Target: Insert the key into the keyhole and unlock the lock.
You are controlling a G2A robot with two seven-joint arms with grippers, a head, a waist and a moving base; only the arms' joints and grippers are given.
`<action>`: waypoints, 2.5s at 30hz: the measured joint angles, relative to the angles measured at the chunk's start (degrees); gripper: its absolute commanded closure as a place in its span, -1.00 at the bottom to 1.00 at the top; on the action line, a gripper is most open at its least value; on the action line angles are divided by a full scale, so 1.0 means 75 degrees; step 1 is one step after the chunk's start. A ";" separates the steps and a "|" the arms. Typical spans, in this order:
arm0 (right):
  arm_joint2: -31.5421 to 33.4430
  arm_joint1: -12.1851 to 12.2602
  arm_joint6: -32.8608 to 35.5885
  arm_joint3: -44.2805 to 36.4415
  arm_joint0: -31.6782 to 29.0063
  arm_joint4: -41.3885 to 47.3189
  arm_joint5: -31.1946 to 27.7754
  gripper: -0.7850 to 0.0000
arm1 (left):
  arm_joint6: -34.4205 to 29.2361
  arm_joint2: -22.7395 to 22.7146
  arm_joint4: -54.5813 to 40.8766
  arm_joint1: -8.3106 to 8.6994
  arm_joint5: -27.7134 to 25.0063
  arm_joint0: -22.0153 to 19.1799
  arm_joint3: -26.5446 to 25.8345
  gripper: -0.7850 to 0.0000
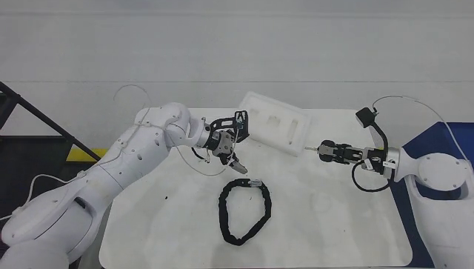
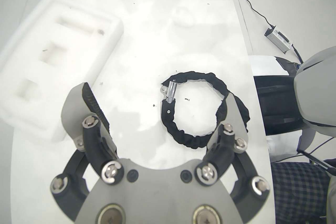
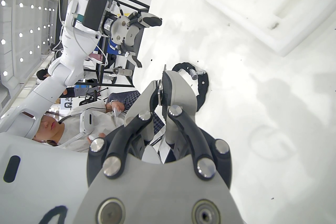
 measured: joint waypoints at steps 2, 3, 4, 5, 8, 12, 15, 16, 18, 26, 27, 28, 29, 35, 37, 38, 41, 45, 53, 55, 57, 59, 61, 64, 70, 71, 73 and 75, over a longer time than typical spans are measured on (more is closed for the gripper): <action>0.0000 0.0000 0.0000 0.0000 0.0000 0.0000 0.0000 1.00 | 0.0040 0.0187 -0.0016 -0.0039 0.0000 -0.0047 0.0083 -1.00; 0.0000 0.0000 0.0000 0.0000 0.0000 0.0000 0.0000 1.00 | 0.0050 0.0264 -0.0005 -0.0054 0.0000 -0.0068 0.0103 -1.00; 0.0000 0.0000 0.0000 0.0000 0.0000 0.0000 0.0000 1.00 | 0.0056 0.0328 0.0013 -0.0068 0.0000 -0.0086 0.0114 -1.00; 0.0000 0.0000 0.0000 0.0000 0.0000 0.0000 0.0000 1.00 | 0.0065 0.0438 0.0040 -0.0091 0.0000 -0.0118 0.0122 -1.00; 0.0000 0.0000 0.0000 0.0000 0.0000 0.0000 0.0000 1.00 | 0.0056 0.0789 -0.0046 -0.0145 0.0000 -0.0209 0.0142 -1.00; 0.0000 0.0000 0.0000 0.0000 0.0000 0.0000 0.0000 1.00 | 0.0026 0.0879 -0.0112 -0.0155 0.0000 -0.0233 0.0154 -1.00; 0.0000 0.0000 0.0000 0.0000 0.0000 0.0000 0.0000 1.00 | 0.0026 0.0873 -0.0107 -0.0154 0.0000 -0.0231 0.0153 -1.00; 0.0000 0.0000 0.0000 0.0000 0.0000 0.0000 0.0000 1.00 | 0.0027 0.0873 -0.0107 -0.0154 0.0000 -0.0231 0.0153 -1.00; 0.0000 0.0000 0.0000 0.0000 0.0000 0.0000 0.0000 1.00 | 0.0027 0.0873 -0.0107 -0.0154 0.0000 -0.0231 0.0153 -1.00; 0.0000 0.0000 0.0000 0.0000 0.0000 0.0000 0.0000 1.00 | 0.0253 0.0724 0.0100 -0.0132 0.0396 -0.0127 0.0138 -1.00; 0.0000 0.0000 0.0000 0.0000 0.0000 0.0000 0.0000 1.00 | 0.0405 0.0651 0.0267 -0.0118 0.0569 -0.0080 0.0092 -1.00; 0.0000 0.0000 0.0000 0.0000 0.0000 0.0000 0.0000 1.00 | 0.0584 0.0589 0.0483 -0.0102 0.0707 -0.0015 0.0038 -1.00; 0.0000 0.0000 0.0000 0.0000 0.0000 0.0000 0.0000 1.00 | 0.0873 0.0513 0.0821 -0.0078 0.0845 0.0088 -0.0043 -1.00; 0.0000 0.0000 0.0000 0.0000 0.0000 0.0000 0.0000 1.00 | 0.2623 0.0359 0.3179 0.0064 0.1537 0.0837 -0.0300 -1.00; 0.0000 0.0000 0.0000 0.0000 0.0000 0.0000 0.0000 1.00 | 0.3149 0.0349 0.3785 0.0101 0.1614 0.1024 -0.0392 -1.00; 0.0000 0.0000 0.0000 0.0000 0.0000 0.0000 0.0000 1.00 | 0.3504 0.0345 0.4169 0.0128 0.1650 0.1146 -0.0396 -1.00; 0.0000 0.0000 0.0000 0.0000 0.0000 0.0000 0.0000 1.00 | 0.4315 0.0328 0.4886 0.0169 0.1643 0.1388 -0.0288 -1.00; 0.0000 0.0000 0.0000 0.0000 0.0000 0.0000 0.0000 1.00 | 0.4952 0.0379 0.5445 0.0134 0.1475 0.1557 -0.0083 -1.00; 0.0000 0.0000 0.0000 0.0000 0.0000 0.0000 0.0000 1.00 | 0.5666 0.0515 0.6000 -0.0166 0.1481 0.1635 0.0276 -1.00; 0.0000 0.0000 0.0000 0.0000 0.0000 0.0000 0.0000 1.00 | 0.5667 0.0537 0.6105 -0.0247 0.1599 0.1629 0.0369 -1.00; 0.0000 0.0000 0.0000 0.0000 0.0000 0.0000 0.0000 1.00 | 0.5641 0.0566 0.6249 -0.0339 0.1776 0.1634 0.0483 -0.88; 0.0000 0.0000 0.0000 0.0000 0.0000 0.0000 0.0000 1.00 | 0.5582 0.0605 0.6424 -0.0424 0.1951 0.1647 0.0602 -0.90; 0.0000 0.0000 0.0000 0.0000 0.0000 0.0000 0.0000 1.00 | 0.5575 0.0637 0.6539 -0.0492 0.2036 0.1669 0.0677 -0.92; 0.0000 0.0000 0.0000 0.0000 0.0000 0.0000 0.0000 1.00 | 0.5630 0.0654 0.6655 -0.0584 0.2094 0.1700 0.0814 -0.85; 0.0000 0.0000 0.0000 0.0000 0.0000 0.0000 0.0000 1.00 | 0.5711 0.0603 0.6751 -0.0717 0.2151 0.1753 0.1095 -0.73; 0.0000 0.0000 0.0000 0.0000 0.0000 0.0000 0.0000 1.00 | 0.5711 0.0595 0.6779 -0.0740 0.2134 0.1757 0.1139 -0.67; 0.0000 0.0000 0.0000 0.0000 0.0000 0.0000 0.0000 1.00 | 0.5704 0.0582 0.6806 -0.0774 0.2107 0.1765 0.1198 -0.07; 0.0000 0.0000 0.0000 0.0000 0.0000 0.0000 0.0000 1.00 | 0.5699 0.0562 0.6814 -0.0815 0.2066 0.1771 0.1255 0.13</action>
